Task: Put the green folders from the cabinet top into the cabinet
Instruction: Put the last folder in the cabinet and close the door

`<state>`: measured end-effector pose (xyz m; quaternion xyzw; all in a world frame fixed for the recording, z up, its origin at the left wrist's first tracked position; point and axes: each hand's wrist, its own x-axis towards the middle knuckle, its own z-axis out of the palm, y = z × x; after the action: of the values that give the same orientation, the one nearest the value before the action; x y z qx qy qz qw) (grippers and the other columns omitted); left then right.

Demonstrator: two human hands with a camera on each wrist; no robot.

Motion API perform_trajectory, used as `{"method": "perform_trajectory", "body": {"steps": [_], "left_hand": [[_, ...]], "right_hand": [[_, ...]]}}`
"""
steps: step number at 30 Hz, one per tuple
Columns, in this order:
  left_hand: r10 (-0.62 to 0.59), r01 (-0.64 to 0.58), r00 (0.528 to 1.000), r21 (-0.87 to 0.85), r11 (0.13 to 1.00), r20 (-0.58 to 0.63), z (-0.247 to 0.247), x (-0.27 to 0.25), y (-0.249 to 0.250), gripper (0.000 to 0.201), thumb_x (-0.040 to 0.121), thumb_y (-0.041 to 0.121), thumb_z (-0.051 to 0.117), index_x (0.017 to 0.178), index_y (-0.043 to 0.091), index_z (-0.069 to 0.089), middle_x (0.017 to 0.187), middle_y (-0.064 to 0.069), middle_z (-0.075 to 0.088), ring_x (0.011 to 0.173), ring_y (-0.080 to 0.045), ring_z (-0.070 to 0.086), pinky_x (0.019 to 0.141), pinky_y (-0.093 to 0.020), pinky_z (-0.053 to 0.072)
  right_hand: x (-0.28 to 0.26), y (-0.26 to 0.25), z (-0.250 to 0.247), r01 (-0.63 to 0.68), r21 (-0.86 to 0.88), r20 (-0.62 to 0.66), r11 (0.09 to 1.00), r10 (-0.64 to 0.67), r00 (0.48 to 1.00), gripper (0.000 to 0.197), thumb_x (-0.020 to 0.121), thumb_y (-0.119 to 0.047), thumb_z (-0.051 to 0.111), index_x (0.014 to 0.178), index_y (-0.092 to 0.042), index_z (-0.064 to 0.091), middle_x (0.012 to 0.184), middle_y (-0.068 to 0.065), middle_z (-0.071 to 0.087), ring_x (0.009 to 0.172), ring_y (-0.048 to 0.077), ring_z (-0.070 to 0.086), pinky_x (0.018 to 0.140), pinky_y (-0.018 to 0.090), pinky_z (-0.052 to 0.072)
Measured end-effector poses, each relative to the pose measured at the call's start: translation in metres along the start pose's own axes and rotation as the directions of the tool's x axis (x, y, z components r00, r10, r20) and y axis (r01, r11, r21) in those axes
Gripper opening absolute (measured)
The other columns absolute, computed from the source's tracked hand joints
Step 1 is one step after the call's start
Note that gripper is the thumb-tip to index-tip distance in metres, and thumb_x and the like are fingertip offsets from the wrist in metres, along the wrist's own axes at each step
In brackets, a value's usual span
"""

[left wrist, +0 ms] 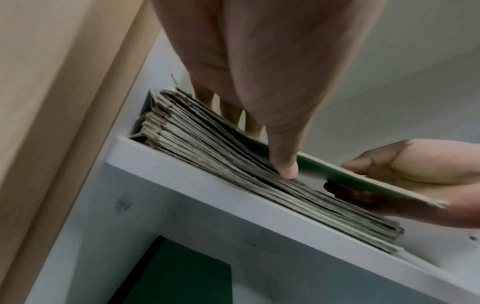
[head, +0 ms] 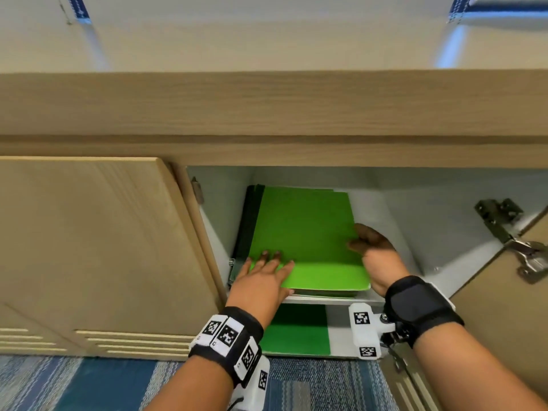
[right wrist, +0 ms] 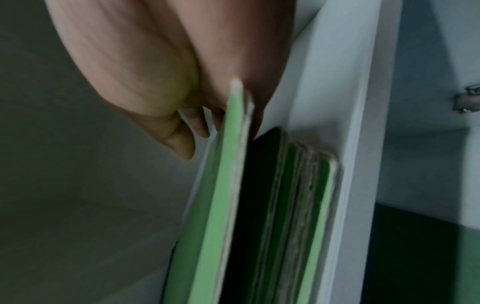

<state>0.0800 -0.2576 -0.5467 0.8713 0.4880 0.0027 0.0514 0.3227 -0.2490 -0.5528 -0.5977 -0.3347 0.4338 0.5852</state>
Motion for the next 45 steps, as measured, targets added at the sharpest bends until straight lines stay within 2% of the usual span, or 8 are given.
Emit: {"method": "perform_trajectory", "body": {"steps": [2,5,9,12,20,26,36,45], "left_hand": [[-0.011,0.012,1.000,0.011,1.000,-0.005,0.002,0.006,-0.002,0.061,0.096,0.050,0.042,0.150,0.039,0.016,0.160,0.003,0.016,0.148,-0.020,0.008,0.120,-0.043,0.004],[-0.024,0.024,1.000,0.023,0.999,0.018,0.007,0.016,-0.009,0.064,0.092,0.060,0.041,0.149,0.041,0.018,0.161,0.003,0.011,0.149,-0.020,0.004,0.120,-0.041,0.006],[-0.029,0.028,0.999,0.038,0.999,0.026,0.012,0.024,-0.015,0.070,0.086,0.070,0.038,0.148,0.041,0.021,0.161,0.000,0.012,0.149,-0.020,0.005,0.118,-0.040,0.005],[-0.025,0.023,0.999,0.055,0.998,0.022,0.014,0.025,-0.016,0.071,0.086,0.071,0.037,0.148,0.040,0.023,0.160,-0.001,0.017,0.148,-0.020,0.006,0.117,-0.040,0.007],[0.036,-0.032,0.995,0.047,0.998,-0.089,0.009,0.014,-0.015,0.074,0.083,0.073,0.031,0.147,0.035,0.030,0.160,-0.004,0.019,0.149,-0.025,0.007,0.119,-0.045,0.003],[0.135,-0.130,0.974,0.037,0.991,-0.181,-0.030,-0.023,-0.006,0.069,0.083,0.067,0.034,0.137,0.027,0.051,0.139,-0.003,0.053,0.133,-0.026,0.046,0.112,-0.047,0.025],[0.297,-0.284,0.878,0.091,0.955,-0.376,-0.153,-0.094,0.057,0.068,0.094,0.059,0.034,0.152,0.029,0.018,0.162,0.000,0.006,0.149,-0.022,-0.003,0.121,-0.041,-0.002],[0.324,-0.254,0.856,0.219,0.942,-0.402,-0.226,-0.119,0.085,0.063,0.094,0.059,0.032,0.151,0.035,0.016,0.162,-0.002,0.002,0.148,-0.026,-0.008,0.119,-0.051,-0.002]], "right_hand": [[0.005,0.001,0.002,0.015,-0.132,0.017,0.991,-0.012,1.000,0.051,0.085,0.012,0.056,0.133,-0.003,0.052,0.118,0.011,0.062,0.102,0.025,0.059,0.076,0.014,0.049],[0.014,0.001,0.006,0.022,-0.294,0.057,0.956,-0.005,0.998,0.055,0.084,0.007,0.062,0.136,-0.009,0.049,0.119,0.004,0.056,0.100,0.015,0.051,0.062,0.007,0.044],[0.024,0.010,0.016,0.070,-0.632,0.132,0.772,0.017,0.991,0.076,0.079,-0.016,0.076,0.145,-0.016,0.038,0.141,0.009,0.040,0.126,0.022,0.045,0.101,0.024,0.040],[0.021,0.018,0.025,0.088,-0.809,0.134,0.581,0.036,0.990,0.082,0.075,-0.028,0.078,0.146,-0.021,0.038,0.153,0.015,0.024,0.139,0.029,0.033,0.113,0.027,0.027],[-0.004,-0.004,0.025,0.060,-0.844,0.048,0.532,-0.036,0.998,0.082,0.077,-0.031,0.073,0.148,-0.024,0.033,0.158,0.012,0.018,0.144,0.031,0.023,0.116,0.041,0.027],[-0.062,-0.045,0.026,0.153,-0.874,0.075,0.462,-0.182,0.980,0.075,0.080,-0.033,0.068,0.146,-0.016,0.035,0.154,0.013,0.025,0.140,0.032,0.029,0.113,0.041,0.031],[-0.198,-0.153,0.010,0.134,-0.919,0.015,0.371,-0.306,0.952,0.071,0.085,-0.034,0.059,0.147,-0.015,0.029,0.151,0.006,0.027,0.136,0.029,0.029,0.111,0.043,0.031],[-0.265,-0.227,-0.052,-0.137,-0.990,-0.143,0.044,-0.417,0.897,0.052,0.082,-0.038,0.054,0.131,-0.024,0.044,0.148,0.007,0.033,0.133,0.034,0.033,0.112,0.049,0.025]]}}
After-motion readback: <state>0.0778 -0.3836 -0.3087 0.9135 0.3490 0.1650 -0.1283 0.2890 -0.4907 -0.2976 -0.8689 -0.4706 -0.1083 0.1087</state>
